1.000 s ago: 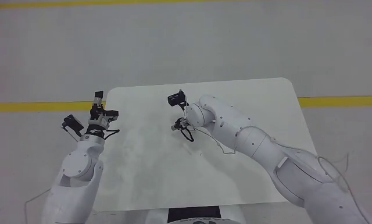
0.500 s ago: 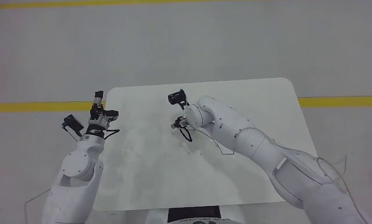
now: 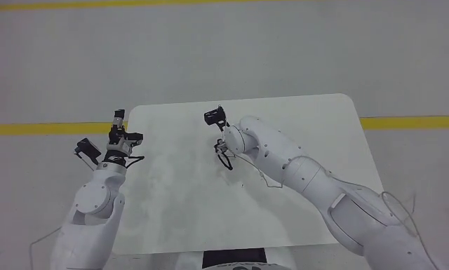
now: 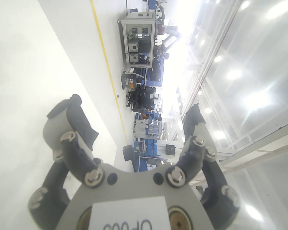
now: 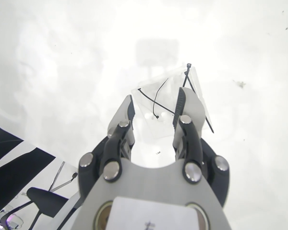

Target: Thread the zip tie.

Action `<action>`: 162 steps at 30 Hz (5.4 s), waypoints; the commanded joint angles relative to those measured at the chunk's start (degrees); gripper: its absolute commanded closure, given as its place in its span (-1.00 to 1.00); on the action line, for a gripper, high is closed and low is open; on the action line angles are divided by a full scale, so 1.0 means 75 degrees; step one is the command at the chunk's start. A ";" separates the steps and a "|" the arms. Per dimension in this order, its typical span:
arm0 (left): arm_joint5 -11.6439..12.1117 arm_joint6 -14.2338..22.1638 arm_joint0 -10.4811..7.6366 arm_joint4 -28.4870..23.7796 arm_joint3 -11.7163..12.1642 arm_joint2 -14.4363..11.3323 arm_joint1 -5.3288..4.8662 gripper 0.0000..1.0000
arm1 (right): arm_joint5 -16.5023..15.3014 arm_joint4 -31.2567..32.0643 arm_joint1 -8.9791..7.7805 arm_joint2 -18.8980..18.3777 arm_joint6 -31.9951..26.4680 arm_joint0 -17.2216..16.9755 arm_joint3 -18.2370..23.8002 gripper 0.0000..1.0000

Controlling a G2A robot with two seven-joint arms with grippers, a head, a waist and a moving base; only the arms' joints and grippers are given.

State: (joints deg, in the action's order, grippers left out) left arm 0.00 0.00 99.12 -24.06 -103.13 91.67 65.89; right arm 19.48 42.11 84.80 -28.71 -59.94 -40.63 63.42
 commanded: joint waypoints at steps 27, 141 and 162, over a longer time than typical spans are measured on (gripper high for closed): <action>0.0000 0.0000 0.0000 0.0000 0.0000 0.0000 0.0000 -1.00 | 0.0000 0.1702 0.0376 -0.0319 -0.0090 -0.0523 -0.0256 0.48; 0.2597 -0.2445 -0.0951 1.1432 0.1462 -0.2920 -0.1190 -1.00 | 0.0000 -0.3426 0.0815 -0.4424 0.2739 -0.2502 0.1384 1.00; 0.2597 -0.3143 -0.1648 1.1663 0.2419 -0.3472 -0.1239 -1.00 | 0.0000 -0.3960 0.0817 -0.4439 0.3005 -0.2646 0.1304 1.00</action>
State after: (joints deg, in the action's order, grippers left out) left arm 19.48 -23.60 86.73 63.44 -84.95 65.61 56.60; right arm 19.48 12.40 90.93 -61.99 -37.40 -60.48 73.20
